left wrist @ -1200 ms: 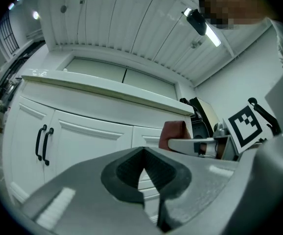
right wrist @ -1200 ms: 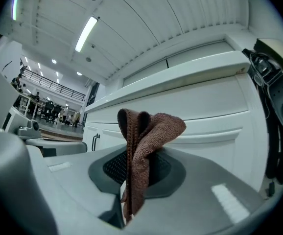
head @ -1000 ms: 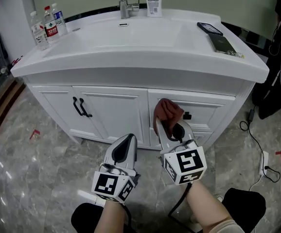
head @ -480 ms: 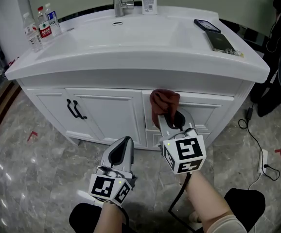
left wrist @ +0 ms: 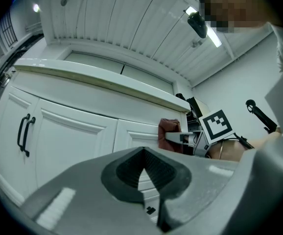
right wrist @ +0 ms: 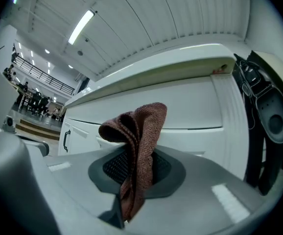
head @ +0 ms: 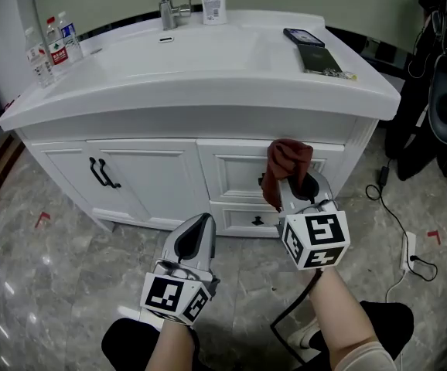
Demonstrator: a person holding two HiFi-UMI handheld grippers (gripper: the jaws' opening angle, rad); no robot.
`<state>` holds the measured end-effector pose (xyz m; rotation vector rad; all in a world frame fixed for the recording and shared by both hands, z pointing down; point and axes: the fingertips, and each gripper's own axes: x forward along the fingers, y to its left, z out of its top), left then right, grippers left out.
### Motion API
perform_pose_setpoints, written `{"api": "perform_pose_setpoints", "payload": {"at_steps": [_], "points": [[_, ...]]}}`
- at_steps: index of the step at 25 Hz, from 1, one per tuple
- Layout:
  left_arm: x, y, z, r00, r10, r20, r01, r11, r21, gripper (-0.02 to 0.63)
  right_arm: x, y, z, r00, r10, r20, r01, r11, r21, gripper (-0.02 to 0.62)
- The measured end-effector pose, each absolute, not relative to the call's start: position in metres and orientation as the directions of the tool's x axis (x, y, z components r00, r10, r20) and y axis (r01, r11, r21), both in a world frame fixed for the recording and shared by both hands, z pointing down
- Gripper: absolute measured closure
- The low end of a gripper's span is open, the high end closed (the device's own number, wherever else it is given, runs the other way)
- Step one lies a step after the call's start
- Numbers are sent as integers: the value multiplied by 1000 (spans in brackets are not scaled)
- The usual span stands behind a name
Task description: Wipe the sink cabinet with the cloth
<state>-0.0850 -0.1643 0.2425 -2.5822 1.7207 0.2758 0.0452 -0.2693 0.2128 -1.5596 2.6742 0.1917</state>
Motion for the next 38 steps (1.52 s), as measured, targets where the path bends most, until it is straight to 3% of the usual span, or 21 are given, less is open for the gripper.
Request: {"api": "perform_pose_setpoints", "payload": {"at_steps": [7,15,20,30,38], "points": [[-38,-162,245,413,-900,-141,-904,-424,53,605,116,-273,211,-421,-902,-98,-907,418,49,511],[-28,-162,268,428,-893,-143,-894,-441,78,605,149,-265,213,-284,-949,-139,-956,290,-28,514],[-50,-167,275,426,-893,-143,-894,-440,84,605,84,-245,221,-395,-905,-160,-912,407,-53,515],[-120,-187,292,329,-935,-133,-934,-343,101,605,-81,-253,269,-630,-773,-73,-774,633,-8,515],[-117,-195,314,342,-931,-125,-922,-358,150,605,-83,-272,285,-592,-804,-47,-806,592,12,514]]}}
